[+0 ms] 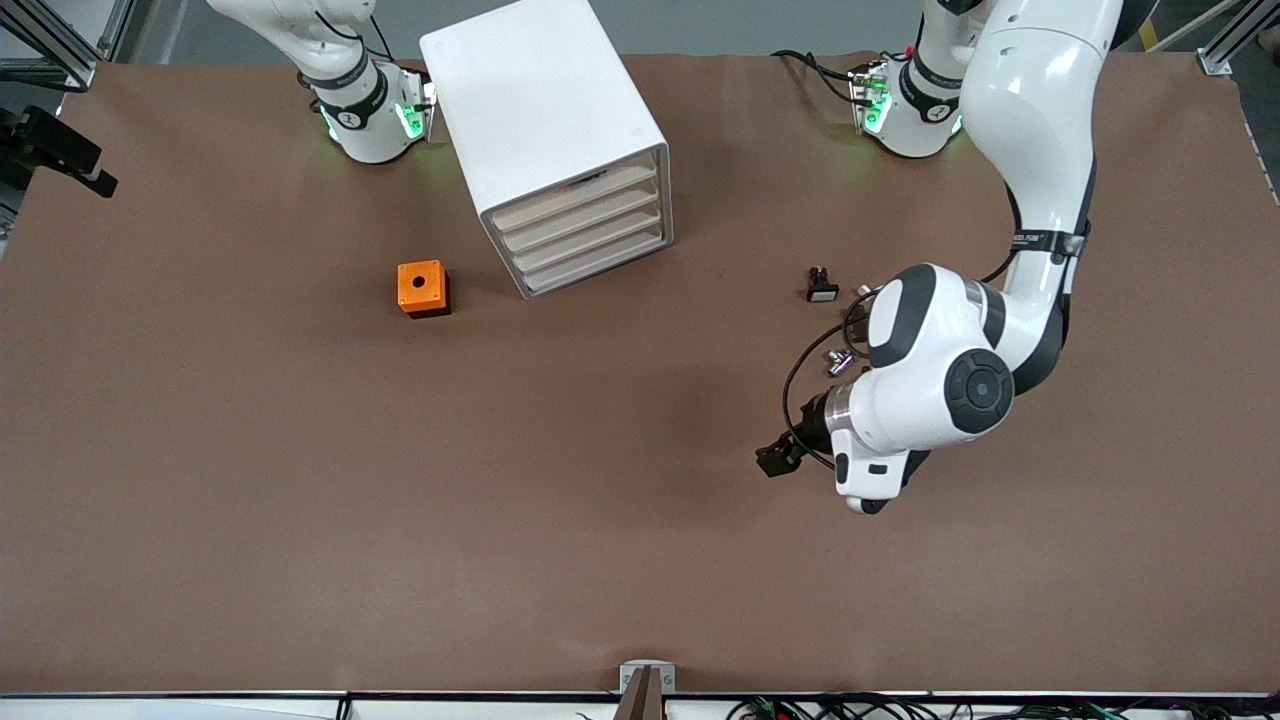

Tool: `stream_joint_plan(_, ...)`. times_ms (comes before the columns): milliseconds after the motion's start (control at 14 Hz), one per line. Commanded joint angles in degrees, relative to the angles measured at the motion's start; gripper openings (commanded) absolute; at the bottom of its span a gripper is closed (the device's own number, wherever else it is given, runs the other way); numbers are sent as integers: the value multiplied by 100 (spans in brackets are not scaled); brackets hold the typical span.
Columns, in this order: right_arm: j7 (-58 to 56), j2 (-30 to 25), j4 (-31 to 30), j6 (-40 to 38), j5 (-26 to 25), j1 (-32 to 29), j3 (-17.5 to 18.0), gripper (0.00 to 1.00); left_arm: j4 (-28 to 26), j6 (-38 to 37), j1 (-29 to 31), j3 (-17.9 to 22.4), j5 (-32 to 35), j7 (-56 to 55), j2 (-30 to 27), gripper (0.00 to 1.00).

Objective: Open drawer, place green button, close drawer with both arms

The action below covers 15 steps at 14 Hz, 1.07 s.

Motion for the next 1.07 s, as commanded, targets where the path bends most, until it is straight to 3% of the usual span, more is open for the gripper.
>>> stream_joint_plan(0, -2, -168, -155, 71, -77, -48, 72, 100, -129, -226, 166, -32, 261, 468, -423, 100)
stream_joint_plan(358, -37, -177, -129, 89, -201, 4, 116, 100, -164, -2096, 614, -32, 638, 2296, -1135, 100)
stream_joint_plan(645, -46, -186, -129, 71, -201, 22, 116, 100, -286, -3012, 1000, -49, 956, 3534, -1627, 100)
stream_joint_plan(1003, -309, -230, -129, 62, -201, -13, 72, 100, -1857, -2970, 1755, -49, 1140, 5257, -3041, 100)
